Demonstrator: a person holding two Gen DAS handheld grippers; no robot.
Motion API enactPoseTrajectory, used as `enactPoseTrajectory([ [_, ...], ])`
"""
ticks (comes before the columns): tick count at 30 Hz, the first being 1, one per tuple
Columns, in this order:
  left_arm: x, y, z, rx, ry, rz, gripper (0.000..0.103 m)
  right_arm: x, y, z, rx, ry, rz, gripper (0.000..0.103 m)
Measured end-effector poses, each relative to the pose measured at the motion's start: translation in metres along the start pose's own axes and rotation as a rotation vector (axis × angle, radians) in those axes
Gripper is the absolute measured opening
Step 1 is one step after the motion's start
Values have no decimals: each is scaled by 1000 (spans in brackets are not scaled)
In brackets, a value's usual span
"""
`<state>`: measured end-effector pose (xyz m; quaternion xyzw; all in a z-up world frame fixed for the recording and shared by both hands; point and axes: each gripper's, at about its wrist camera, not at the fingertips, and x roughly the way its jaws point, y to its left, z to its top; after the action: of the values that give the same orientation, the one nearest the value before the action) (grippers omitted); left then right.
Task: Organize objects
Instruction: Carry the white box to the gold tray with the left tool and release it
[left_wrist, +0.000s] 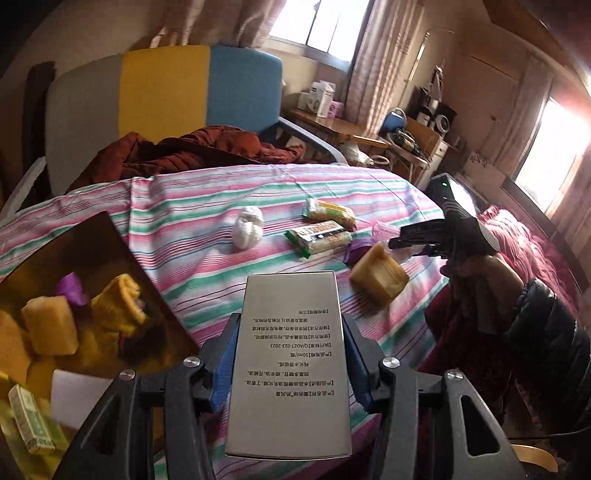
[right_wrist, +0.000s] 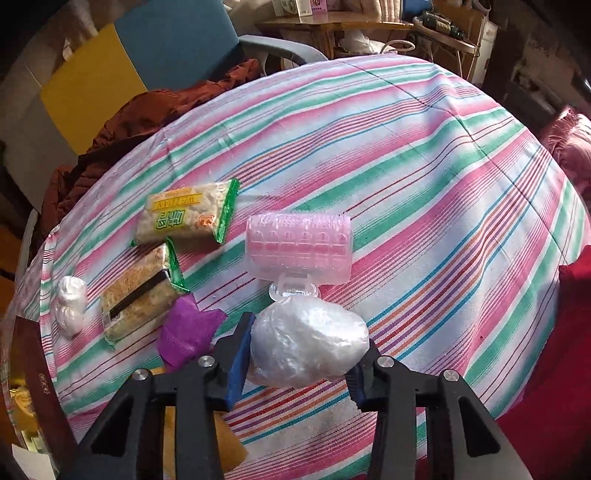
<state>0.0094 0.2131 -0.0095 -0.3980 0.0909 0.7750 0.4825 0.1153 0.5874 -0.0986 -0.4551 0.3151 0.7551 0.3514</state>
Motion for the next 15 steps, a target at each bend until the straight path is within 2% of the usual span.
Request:
enactPoseTrajectory([
  [8, -37, 46, -18, -138, -70, 101, 52, -31, 5, -1, -11, -114, 63, 44],
  [15, -81, 110, -42, -309, -143, 260, 52, -78, 27, -7, -59, -217, 160, 44],
])
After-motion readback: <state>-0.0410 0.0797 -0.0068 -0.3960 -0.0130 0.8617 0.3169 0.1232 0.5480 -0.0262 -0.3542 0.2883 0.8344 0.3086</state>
